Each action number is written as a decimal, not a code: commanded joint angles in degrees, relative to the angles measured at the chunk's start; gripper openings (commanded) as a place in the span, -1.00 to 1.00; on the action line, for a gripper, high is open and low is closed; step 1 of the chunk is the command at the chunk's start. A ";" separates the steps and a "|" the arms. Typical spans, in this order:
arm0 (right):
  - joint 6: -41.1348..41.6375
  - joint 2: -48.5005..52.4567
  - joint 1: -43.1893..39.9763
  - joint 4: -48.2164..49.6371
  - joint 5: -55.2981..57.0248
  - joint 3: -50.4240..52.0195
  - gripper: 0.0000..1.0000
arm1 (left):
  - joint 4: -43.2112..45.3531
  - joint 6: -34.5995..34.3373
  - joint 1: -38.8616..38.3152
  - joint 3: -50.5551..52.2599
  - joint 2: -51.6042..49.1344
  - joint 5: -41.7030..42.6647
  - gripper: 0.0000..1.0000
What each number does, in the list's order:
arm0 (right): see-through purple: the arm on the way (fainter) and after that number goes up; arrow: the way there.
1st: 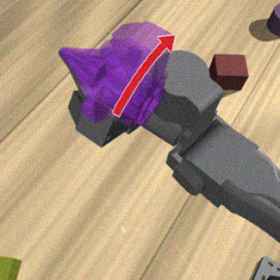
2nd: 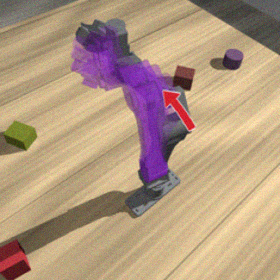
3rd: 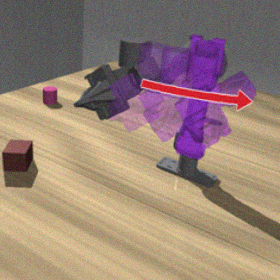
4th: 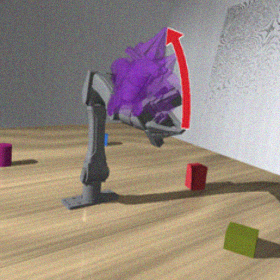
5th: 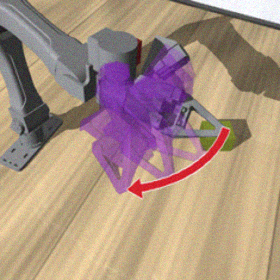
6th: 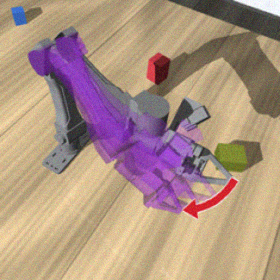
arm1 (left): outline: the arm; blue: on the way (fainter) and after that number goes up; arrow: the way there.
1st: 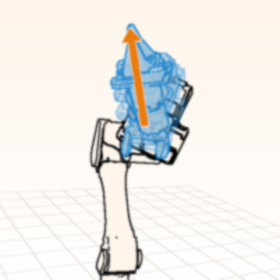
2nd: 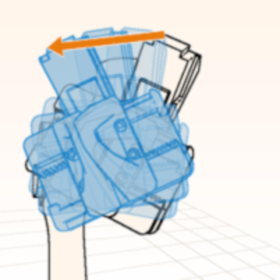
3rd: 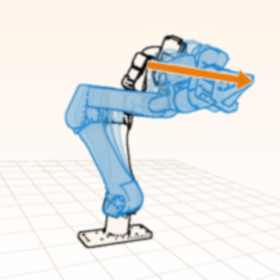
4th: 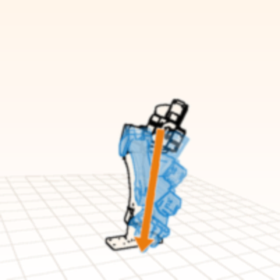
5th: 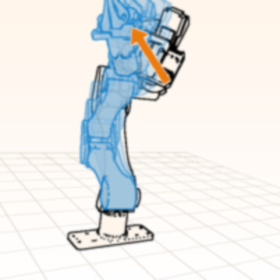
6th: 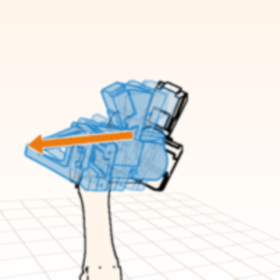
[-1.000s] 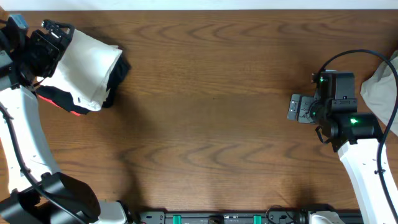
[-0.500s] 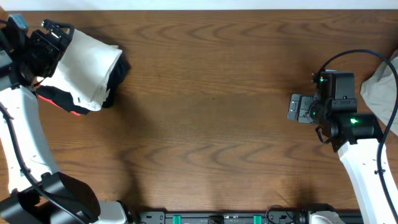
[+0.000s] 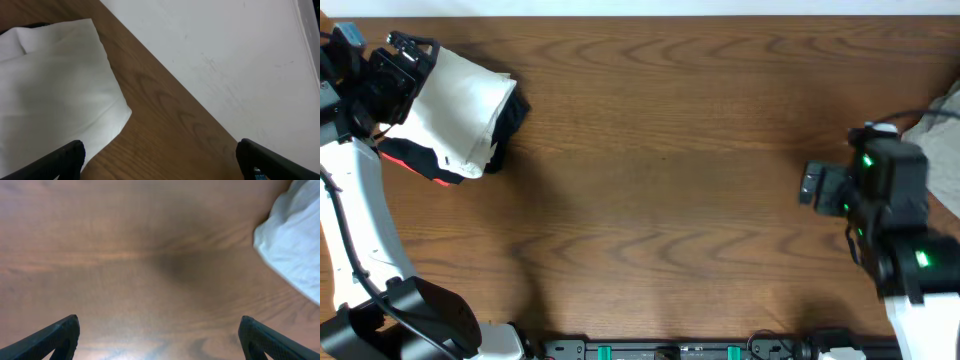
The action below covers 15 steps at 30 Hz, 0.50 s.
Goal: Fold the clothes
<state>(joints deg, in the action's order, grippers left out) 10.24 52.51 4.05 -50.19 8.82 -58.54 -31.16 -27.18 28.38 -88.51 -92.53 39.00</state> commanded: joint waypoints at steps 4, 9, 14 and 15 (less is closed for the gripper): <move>0.22 -14.47 -0.61 0.31 0.37 -0.24 0.98 | -0.07 0.28 -0.13 -0.11 -0.07 0.00 0.96; 0.22 -26.12 -0.61 0.28 0.37 -0.24 0.99 | -0.07 0.31 -0.13 -0.11 -0.07 -0.02 0.96; 0.22 -35.56 -0.61 0.24 0.39 -0.24 0.99 | -0.07 0.31 -0.13 -0.11 -0.07 0.00 0.96; 0.22 -36.87 -0.61 0.20 0.39 -0.22 0.98 | -0.07 0.31 -0.13 -0.11 -0.07 0.00 0.96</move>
<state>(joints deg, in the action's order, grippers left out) 10.26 18.26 4.05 -49.89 8.84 -58.57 -31.16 -27.18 28.38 -88.51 -92.53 38.98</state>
